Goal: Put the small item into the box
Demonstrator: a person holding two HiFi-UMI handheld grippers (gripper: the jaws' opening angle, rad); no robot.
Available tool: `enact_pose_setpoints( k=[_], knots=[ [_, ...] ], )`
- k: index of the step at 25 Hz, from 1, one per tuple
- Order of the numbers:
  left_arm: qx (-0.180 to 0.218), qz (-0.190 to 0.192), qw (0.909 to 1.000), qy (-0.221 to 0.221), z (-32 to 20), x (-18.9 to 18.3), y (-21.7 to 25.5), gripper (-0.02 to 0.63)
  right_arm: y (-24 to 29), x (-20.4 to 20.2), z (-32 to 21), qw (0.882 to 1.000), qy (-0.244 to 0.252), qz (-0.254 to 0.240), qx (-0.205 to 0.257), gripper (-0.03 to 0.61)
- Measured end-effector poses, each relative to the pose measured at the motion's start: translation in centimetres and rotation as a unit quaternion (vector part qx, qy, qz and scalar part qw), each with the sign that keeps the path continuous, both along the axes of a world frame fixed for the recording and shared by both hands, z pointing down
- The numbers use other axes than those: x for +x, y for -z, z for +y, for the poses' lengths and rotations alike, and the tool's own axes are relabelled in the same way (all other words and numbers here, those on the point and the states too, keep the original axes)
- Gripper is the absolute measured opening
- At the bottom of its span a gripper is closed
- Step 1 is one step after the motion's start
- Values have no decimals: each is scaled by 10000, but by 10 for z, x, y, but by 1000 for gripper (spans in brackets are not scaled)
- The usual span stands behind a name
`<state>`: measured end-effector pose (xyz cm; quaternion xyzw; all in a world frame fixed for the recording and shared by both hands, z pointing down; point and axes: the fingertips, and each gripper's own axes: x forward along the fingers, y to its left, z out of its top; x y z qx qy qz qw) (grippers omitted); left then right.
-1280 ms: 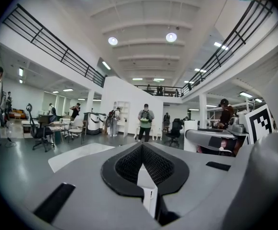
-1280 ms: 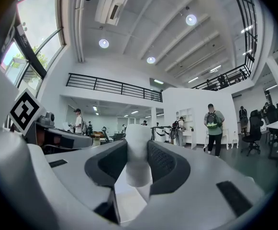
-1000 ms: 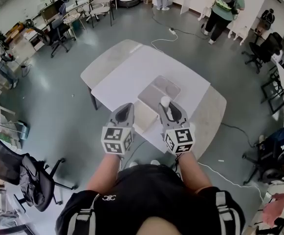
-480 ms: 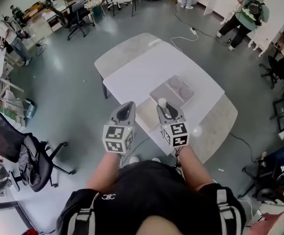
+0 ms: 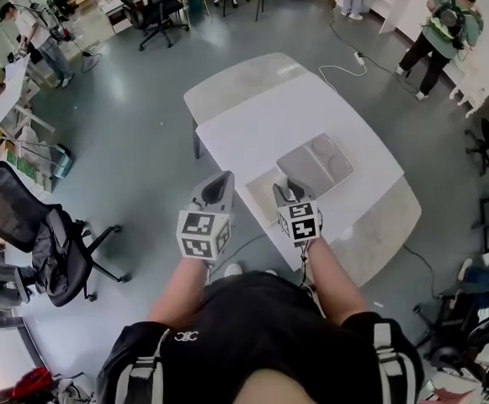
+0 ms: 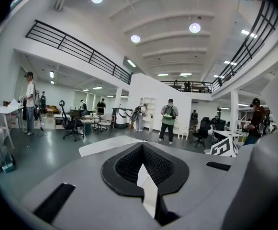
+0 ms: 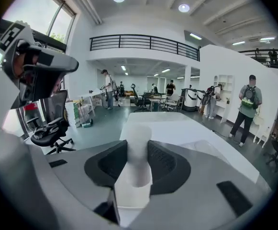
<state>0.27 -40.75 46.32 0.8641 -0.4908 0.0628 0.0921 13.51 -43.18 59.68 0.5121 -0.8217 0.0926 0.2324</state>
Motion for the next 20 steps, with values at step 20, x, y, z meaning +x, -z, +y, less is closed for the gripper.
enact_pose_setpoints(
  k=[20],
  knots=[
    [-128, -141, 9984, 528, -4, -49, -5, 12, -110, -9, -15, 9864, -18, 613, -1525, 126]
  ],
)
